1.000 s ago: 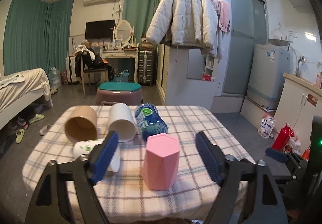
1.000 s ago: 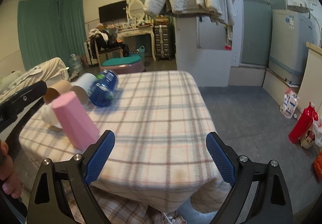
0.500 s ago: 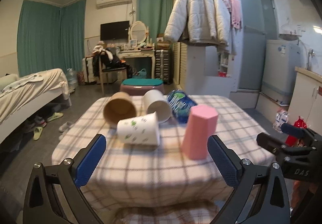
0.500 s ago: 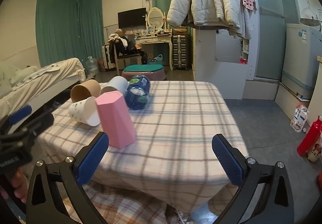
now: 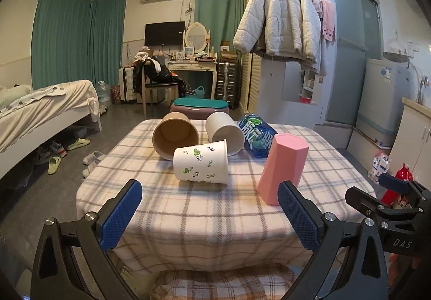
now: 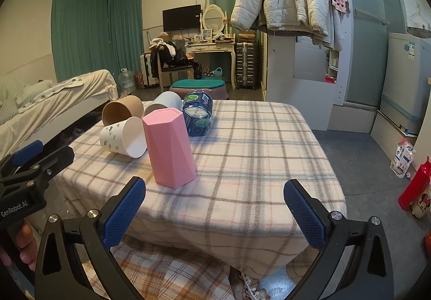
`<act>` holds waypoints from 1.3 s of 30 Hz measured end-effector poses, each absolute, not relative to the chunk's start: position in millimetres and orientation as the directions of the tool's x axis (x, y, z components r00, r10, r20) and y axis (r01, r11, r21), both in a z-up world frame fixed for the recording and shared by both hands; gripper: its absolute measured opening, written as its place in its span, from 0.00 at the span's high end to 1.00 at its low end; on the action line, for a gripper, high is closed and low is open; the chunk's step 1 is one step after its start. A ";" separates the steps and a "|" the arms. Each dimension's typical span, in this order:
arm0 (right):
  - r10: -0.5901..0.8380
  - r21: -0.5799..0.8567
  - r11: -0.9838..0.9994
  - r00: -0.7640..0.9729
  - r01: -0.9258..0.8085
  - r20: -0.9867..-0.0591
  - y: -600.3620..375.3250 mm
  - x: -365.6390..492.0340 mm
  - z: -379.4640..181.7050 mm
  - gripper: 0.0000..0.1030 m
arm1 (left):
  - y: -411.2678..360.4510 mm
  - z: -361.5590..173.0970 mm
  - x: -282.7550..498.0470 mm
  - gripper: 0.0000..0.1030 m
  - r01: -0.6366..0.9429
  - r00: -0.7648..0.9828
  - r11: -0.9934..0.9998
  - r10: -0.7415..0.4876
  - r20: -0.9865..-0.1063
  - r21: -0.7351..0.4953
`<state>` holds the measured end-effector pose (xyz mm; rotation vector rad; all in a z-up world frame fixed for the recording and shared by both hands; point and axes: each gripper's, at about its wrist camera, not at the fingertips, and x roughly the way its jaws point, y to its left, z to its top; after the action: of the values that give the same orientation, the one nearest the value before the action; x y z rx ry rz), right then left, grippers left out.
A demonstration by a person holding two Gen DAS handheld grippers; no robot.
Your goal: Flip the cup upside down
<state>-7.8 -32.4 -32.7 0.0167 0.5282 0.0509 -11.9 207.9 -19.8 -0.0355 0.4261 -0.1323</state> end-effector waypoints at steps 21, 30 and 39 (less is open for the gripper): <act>0.050 0.011 0.999 0.853 -0.052 -0.520 -24.4 -2.1 -37.2 0.00 | 209.1 -24.6 -11.4 0.00 0.117 0.897 0.992 -0.129 -0.422 -0.053; 0.050 0.014 0.999 0.851 -0.050 -0.522 -24.8 -2.4 -37.4 0.00 | 209.1 -24.5 -12.1 0.00 0.116 0.898 0.992 -0.127 -0.421 -0.051; 0.051 0.015 0.999 0.850 -0.051 -0.524 -25.9 -2.5 -38.0 0.00 | 208.6 -24.3 -11.7 0.00 0.116 0.897 0.992 -0.126 -0.424 -0.051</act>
<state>-2.5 -25.9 -38.0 0.0004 0.5523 0.0533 -11.7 208.6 -24.3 -0.0252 0.4404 -0.1254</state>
